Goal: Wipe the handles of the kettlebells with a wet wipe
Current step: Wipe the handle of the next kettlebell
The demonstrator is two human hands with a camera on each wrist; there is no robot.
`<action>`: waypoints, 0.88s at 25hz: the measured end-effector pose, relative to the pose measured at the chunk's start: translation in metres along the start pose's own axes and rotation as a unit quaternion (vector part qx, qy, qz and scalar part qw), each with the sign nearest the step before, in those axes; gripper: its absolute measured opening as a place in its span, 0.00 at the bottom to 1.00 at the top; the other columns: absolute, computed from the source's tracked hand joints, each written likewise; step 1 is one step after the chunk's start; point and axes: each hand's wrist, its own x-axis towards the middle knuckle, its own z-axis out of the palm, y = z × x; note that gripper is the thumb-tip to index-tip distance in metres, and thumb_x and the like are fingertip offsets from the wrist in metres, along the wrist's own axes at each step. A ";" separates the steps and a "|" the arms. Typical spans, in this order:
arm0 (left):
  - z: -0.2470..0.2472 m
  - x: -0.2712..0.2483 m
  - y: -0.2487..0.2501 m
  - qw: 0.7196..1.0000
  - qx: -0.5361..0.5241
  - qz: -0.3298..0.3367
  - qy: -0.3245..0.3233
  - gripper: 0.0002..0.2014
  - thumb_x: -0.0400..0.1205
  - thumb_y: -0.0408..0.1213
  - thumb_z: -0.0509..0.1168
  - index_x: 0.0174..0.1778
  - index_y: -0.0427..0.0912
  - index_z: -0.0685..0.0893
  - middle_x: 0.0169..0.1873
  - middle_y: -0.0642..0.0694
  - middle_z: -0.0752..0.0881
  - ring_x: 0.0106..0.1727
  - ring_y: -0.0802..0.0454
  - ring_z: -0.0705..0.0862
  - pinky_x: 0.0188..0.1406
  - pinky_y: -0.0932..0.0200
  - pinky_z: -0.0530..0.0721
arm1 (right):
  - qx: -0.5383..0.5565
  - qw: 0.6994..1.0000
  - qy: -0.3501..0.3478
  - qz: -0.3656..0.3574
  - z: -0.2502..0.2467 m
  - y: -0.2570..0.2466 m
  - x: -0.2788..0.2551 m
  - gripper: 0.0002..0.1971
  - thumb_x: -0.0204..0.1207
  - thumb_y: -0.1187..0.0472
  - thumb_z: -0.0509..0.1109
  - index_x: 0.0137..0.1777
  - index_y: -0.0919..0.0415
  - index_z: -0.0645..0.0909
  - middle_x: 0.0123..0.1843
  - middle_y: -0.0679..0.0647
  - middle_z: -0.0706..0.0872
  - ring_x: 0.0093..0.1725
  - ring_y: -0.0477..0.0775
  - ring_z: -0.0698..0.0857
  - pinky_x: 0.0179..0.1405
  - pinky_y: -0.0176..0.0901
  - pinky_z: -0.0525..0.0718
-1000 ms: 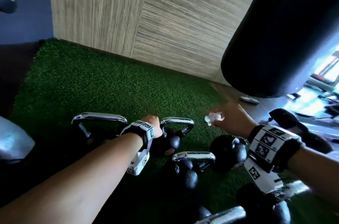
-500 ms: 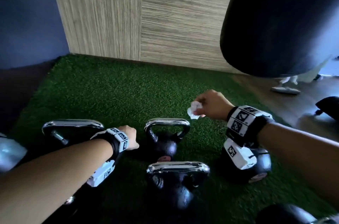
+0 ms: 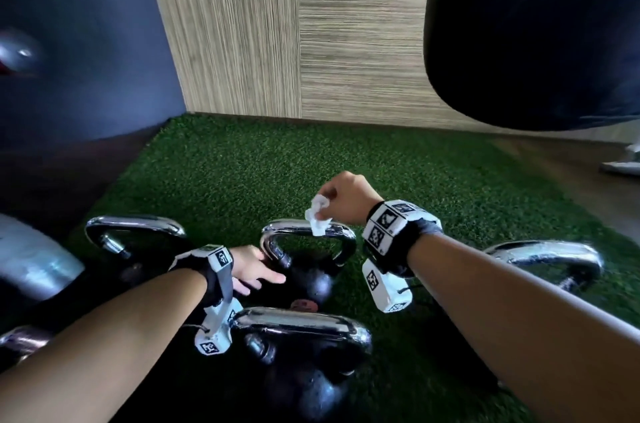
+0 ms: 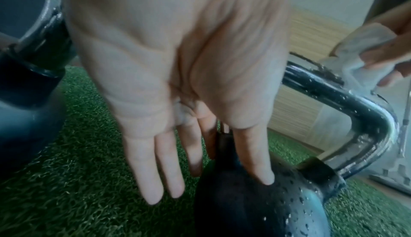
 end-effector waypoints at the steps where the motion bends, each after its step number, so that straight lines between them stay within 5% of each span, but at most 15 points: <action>1: 0.002 0.002 0.000 1.000 -0.004 0.002 -0.007 0.36 0.80 0.46 0.78 0.80 0.42 0.71 0.71 0.42 0.84 0.57 0.50 0.87 0.55 0.53 0.90 | -0.014 1.000 -0.003 -0.002 0.002 -0.002 0.002 0.13 0.72 0.60 0.81 0.56 0.59 0.92 0.47 0.52 0.93 0.42 0.47 0.85 0.36 0.32 0.80; 4: 0.005 0.002 0.000 1.000 0.019 0.019 -0.001 0.21 0.79 0.50 0.77 0.64 0.48 0.80 0.67 0.45 0.86 0.60 0.50 0.88 0.61 0.53 0.88 | -0.021 1.000 -0.001 -0.010 0.003 -0.006 0.000 0.11 0.76 0.63 0.78 0.58 0.61 0.92 0.55 0.58 0.94 0.50 0.52 0.90 0.46 0.37 0.86; 6: 0.006 0.010 -0.004 0.999 0.013 0.034 0.025 0.21 0.77 0.49 0.79 0.61 0.46 0.82 0.63 0.44 0.87 0.62 0.49 0.89 0.58 0.54 0.88 | -0.051 0.998 -0.023 -0.025 0.003 -0.010 -0.005 0.12 0.79 0.61 0.77 0.62 0.60 0.90 0.61 0.57 0.92 0.58 0.52 0.91 0.52 0.37 0.86; 9: 0.011 0.029 -0.010 0.997 0.004 0.046 0.063 0.41 0.65 0.56 0.86 0.70 0.41 0.80 0.65 0.46 0.83 0.63 0.49 0.87 0.56 0.52 0.92 | -0.071 0.996 -0.042 -0.046 0.000 -0.015 -0.008 0.15 0.79 0.59 0.78 0.65 0.60 0.88 0.66 0.55 0.90 0.61 0.52 0.89 0.57 0.34 0.84; 13: 0.022 0.045 -0.019 0.991 -0.012 0.116 0.073 0.67 0.43 0.71 0.85 0.80 0.49 0.75 0.73 0.48 0.80 0.60 0.49 0.88 0.44 0.50 0.95 | -0.105 0.991 -0.057 -0.052 0.003 -0.010 -0.013 0.17 0.77 0.58 0.80 0.64 0.59 0.87 0.66 0.53 0.89 0.59 0.49 0.89 0.57 0.33 0.86; 17: 0.023 0.043 -0.025 0.983 -0.027 0.166 0.071 0.63 0.40 0.73 0.83 0.73 0.49 0.80 0.68 0.48 0.84 0.62 0.47 0.89 0.48 0.48 0.95 | -0.098 0.994 -0.038 -0.005 -0.001 0.005 -0.020 0.20 0.74 0.61 0.81 0.65 0.61 0.86 0.63 0.53 0.89 0.58 0.50 0.89 0.59 0.36 0.89; 22: 0.021 0.036 -0.018 0.986 -0.037 0.154 0.047 0.48 0.54 0.60 0.88 0.70 0.48 0.82 0.69 0.48 0.82 0.60 0.46 0.89 0.43 0.46 0.95 | -0.137 0.991 -0.001 -0.004 0.009 -0.005 -0.015 0.12 0.76 0.72 0.78 0.58 0.68 0.87 0.53 0.60 0.92 0.49 0.55 0.92 0.50 0.42 0.92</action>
